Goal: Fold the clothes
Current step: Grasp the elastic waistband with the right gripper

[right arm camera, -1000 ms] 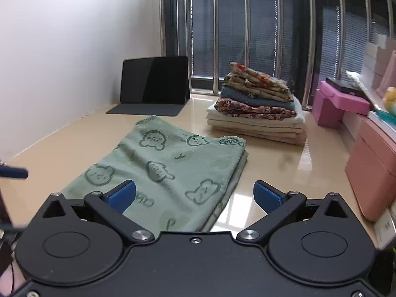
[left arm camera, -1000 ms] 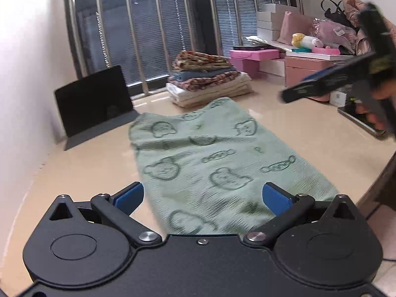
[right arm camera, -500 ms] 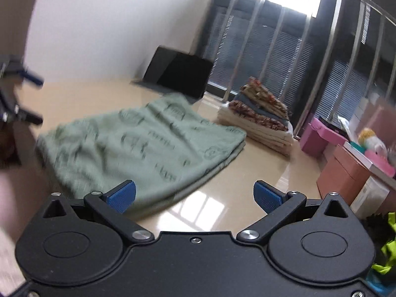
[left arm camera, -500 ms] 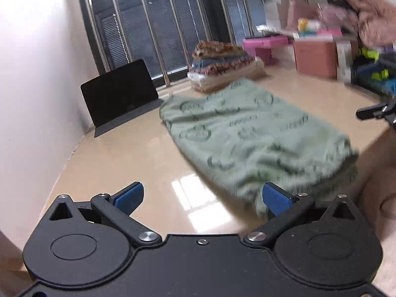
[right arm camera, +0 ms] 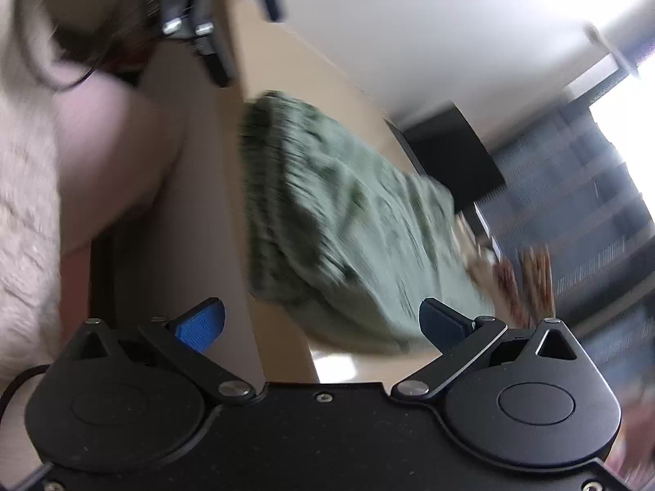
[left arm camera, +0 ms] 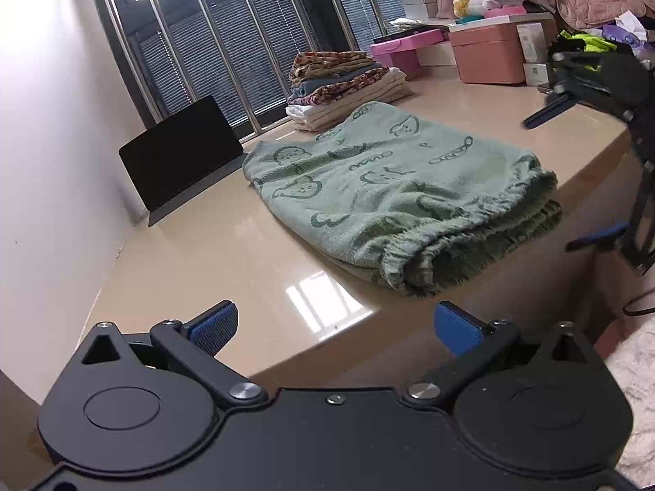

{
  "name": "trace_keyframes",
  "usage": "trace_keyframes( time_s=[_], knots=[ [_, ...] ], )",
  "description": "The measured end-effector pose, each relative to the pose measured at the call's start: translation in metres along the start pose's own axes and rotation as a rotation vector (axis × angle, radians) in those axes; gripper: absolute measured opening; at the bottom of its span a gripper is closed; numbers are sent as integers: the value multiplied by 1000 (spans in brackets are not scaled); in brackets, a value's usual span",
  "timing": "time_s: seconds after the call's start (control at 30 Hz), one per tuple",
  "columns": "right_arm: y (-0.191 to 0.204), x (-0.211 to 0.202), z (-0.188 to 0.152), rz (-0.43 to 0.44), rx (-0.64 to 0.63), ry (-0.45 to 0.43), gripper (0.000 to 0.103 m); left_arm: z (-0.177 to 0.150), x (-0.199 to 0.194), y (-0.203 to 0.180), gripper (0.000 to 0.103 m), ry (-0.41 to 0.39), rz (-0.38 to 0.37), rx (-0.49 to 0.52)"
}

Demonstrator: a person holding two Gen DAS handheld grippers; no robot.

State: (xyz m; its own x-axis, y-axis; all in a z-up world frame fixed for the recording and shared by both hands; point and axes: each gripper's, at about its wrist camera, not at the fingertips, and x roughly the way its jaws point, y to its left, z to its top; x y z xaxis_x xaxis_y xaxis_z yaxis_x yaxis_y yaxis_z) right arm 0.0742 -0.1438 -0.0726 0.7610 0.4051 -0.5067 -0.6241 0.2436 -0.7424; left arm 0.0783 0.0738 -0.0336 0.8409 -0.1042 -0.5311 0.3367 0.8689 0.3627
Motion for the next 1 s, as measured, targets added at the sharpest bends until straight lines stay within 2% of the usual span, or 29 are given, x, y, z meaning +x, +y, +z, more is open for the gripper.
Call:
trace_keyframes(
  time_s=[0.13, 0.27, 0.33, 0.43, 0.5, 0.57, 0.63, 0.7, 0.83, 0.97, 1.0],
  knots=[
    [21, 14, 10, -20, -165, -45, 102, -6, -3, -6, 103, 6, 9, 25],
    [27, 26, 16, -17, -214, -34, 100, -10, -4, -6, 103, 8, 8, 29],
    [28, 30, 17, -33, -228, -27, 87, -11, -3, -6, 103, 8, 7, 25],
    [28, 29, 19, -41, -236, -20, 76, -11, -2, -6, 103, 3, 3, 27],
    [28, 27, 20, -42, -238, -17, 73, -10, -1, -7, 103, -1, 0, 37],
    [28, 26, 21, -42, -241, -14, 64, -10, -1, -8, 103, -5, -6, 50],
    [28, 24, 22, -43, -243, -10, 48, -11, 0, -10, 103, -6, -16, 69],
    [28, 22, 24, -44, -245, -7, 43, -12, 2, -12, 103, -6, -26, 95],
    [24, 15, 27, -11, -228, 1, 29, -13, 8, -20, 103, -7, -41, 186],
    [3, 12, 34, 71, -147, 12, 24, -14, 15, -33, 103, -26, -42, 317],
    [-3, 11, 35, 92, -119, 17, 20, -14, 18, -37, 103, -30, -41, 346]
  ],
)
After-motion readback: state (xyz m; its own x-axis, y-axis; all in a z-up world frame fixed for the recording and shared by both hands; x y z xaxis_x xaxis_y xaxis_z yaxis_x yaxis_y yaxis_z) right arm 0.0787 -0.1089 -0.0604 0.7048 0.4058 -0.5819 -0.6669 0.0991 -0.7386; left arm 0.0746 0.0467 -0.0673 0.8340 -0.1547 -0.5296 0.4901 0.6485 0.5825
